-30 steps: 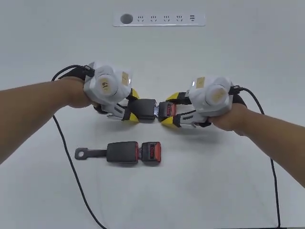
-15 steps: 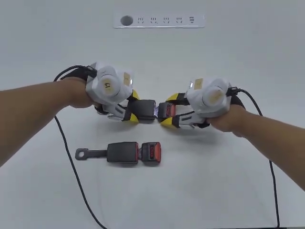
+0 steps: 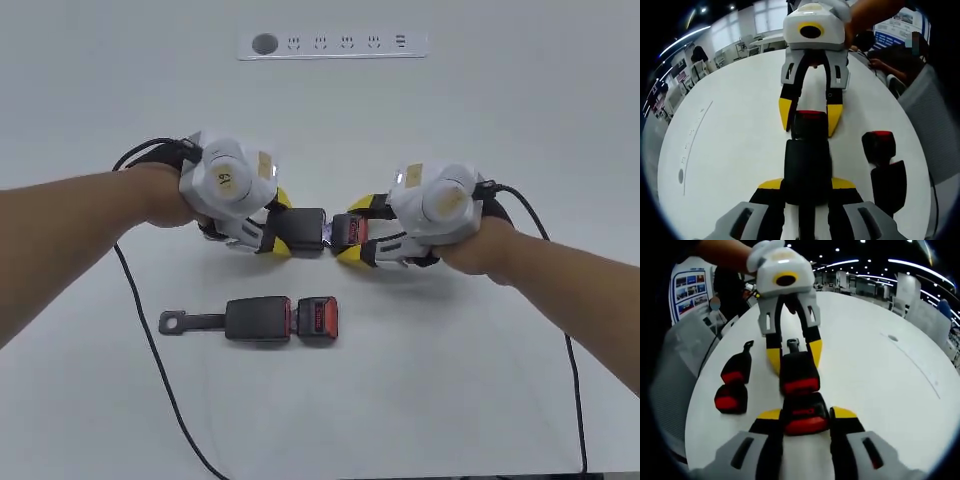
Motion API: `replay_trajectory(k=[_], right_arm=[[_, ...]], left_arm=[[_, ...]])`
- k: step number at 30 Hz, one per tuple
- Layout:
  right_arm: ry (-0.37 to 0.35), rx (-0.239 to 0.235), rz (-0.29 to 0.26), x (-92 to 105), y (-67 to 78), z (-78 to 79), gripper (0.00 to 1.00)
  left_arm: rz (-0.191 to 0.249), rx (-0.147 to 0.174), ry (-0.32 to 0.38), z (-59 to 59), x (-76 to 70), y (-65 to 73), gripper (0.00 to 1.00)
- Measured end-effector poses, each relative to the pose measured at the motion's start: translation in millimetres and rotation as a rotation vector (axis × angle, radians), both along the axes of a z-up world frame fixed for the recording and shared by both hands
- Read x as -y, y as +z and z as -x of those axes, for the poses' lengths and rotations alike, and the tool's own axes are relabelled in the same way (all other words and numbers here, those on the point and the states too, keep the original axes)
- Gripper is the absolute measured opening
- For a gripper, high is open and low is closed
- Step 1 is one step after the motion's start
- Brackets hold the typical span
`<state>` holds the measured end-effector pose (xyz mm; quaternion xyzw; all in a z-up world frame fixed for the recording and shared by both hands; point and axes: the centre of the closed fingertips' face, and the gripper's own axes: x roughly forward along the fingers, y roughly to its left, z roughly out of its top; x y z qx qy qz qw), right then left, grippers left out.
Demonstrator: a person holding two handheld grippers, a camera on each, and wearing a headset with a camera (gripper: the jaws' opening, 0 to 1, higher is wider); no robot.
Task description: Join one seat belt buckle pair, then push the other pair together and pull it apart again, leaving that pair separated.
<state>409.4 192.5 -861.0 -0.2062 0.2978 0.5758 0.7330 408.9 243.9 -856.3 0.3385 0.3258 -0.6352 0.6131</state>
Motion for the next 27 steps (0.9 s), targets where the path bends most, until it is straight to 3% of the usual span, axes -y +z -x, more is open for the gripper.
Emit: replay_trajectory(k=[20,27], right_arm=[[0.030,-0.006,0.010,18.6,5.9,6.1,0.36],[0.046,-0.009,0.025,35.7,8.4,6.9,0.36]], left_arm=[[0.034,-0.003,0.030,-0.1,-2.0,1.0,0.34],[0.034,-0.004,0.031,-0.2,-2.3,0.9,0.34]])
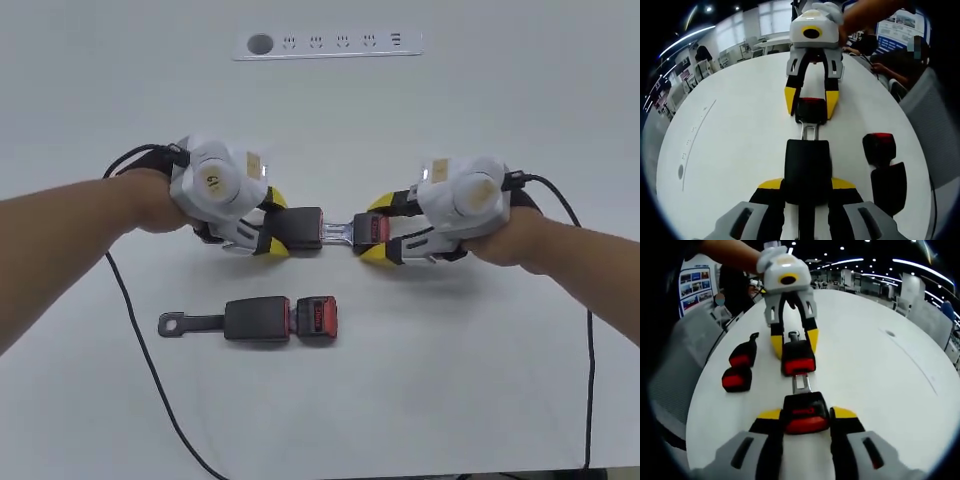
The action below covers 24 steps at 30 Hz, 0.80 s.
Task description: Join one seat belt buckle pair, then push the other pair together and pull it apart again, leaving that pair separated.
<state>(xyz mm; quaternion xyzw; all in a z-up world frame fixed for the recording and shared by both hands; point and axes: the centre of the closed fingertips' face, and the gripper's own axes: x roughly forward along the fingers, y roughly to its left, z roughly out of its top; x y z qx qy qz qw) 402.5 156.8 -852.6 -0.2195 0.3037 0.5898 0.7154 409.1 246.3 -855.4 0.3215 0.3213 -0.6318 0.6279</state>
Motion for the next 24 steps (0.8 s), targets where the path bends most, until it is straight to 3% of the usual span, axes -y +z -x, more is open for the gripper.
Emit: replay_trajectory(k=[15,24], right_arm=[[-0.013,-0.029,0.042,43.1,0.8,0.5,0.37],[-0.018,-0.023,0.048,62.9,0.3,-0.3,0.37]], left_arm=[[-0.004,-0.003,0.006,0.5,-1.6,-0.1,0.34],[-0.007,-0.006,0.010,0.3,-1.7,-0.1,0.34]])
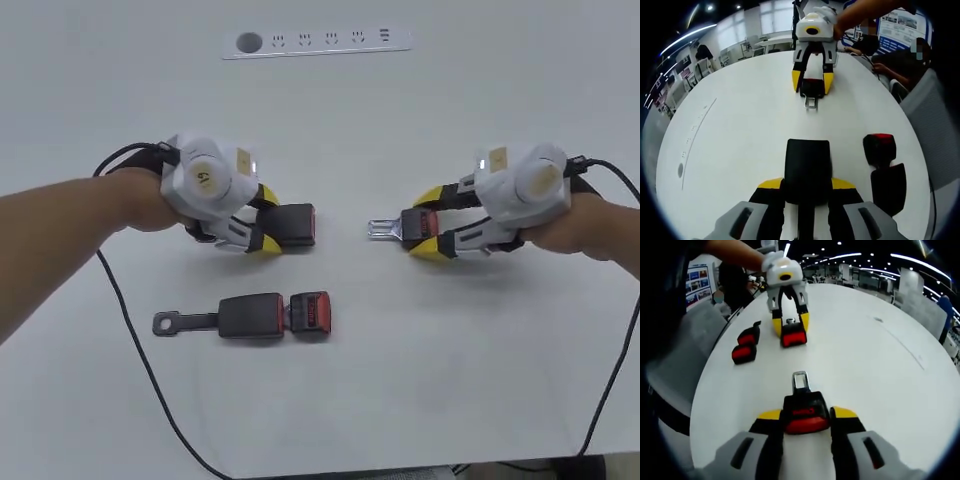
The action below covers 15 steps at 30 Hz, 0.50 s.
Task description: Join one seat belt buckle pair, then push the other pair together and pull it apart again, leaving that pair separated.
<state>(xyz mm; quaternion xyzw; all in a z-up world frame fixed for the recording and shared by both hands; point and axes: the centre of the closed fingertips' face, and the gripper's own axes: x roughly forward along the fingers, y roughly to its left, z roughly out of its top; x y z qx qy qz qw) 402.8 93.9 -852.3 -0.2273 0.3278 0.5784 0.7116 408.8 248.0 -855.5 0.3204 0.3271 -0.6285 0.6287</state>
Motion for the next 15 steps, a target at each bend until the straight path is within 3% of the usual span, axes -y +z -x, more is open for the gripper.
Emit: replay_trajectory(k=[15], right_arm=[[-0.008,-0.007,0.026,36.4,-0.1,7.1,0.37]], left_arm=[[-0.004,-0.005,-0.004,-0.2,-0.7,-0.5,0.34]])
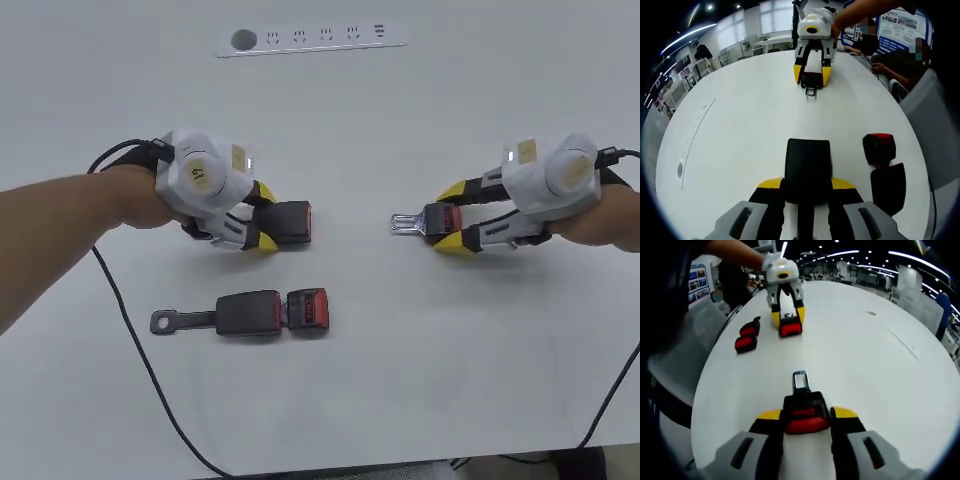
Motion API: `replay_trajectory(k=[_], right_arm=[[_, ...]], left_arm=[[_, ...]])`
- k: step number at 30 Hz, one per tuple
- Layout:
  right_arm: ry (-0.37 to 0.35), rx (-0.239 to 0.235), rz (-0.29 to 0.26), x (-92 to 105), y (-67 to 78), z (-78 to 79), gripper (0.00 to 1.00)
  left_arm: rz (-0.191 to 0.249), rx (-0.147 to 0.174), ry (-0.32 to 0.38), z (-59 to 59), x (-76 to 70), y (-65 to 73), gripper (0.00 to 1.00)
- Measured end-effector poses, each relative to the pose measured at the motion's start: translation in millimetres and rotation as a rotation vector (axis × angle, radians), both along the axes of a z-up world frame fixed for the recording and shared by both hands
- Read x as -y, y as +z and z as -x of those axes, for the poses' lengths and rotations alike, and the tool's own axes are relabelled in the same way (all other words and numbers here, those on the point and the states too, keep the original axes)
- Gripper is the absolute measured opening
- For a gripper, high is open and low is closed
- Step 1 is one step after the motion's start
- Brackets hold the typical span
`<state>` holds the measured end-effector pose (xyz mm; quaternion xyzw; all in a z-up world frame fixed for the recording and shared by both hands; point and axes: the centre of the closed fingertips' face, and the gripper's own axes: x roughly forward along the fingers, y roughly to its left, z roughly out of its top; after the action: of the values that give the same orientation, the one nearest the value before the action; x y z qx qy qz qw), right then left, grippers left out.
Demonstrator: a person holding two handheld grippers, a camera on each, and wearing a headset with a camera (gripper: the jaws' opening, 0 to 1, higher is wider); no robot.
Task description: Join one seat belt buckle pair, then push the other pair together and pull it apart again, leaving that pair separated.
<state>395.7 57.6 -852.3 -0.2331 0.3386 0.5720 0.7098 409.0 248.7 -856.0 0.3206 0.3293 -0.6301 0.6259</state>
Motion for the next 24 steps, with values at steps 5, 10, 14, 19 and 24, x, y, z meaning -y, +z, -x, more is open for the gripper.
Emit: replay_trajectory(k=[5,10,14,19,24], right_arm=[[-0.001,0.008,0.015,11.0,0.0,1.0,0.37],[0.008,0.024,0.019,10.3,-0.7,1.7,0.38],[0.010,0.025,0.003,10.9,-0.7,0.2,0.38],[-0.028,-0.010,-0.020,10.3,-0.4,0.4,0.40],[-0.052,0.030,-0.043,4.8,5.3,-4.0,0.55]], left_arm=[[0.000,-0.001,0.002,0.1,0.0,0.0,0.34],[0.007,-0.012,0.016,0.0,-1.0,-0.1,0.35],[0.015,-0.007,0.031,0.1,-0.2,0.1,0.35],[0.048,-0.074,0.086,4.5,-3.1,3.8,0.47],[0.106,-0.085,0.149,1.6,-1.7,16.5,0.68]])
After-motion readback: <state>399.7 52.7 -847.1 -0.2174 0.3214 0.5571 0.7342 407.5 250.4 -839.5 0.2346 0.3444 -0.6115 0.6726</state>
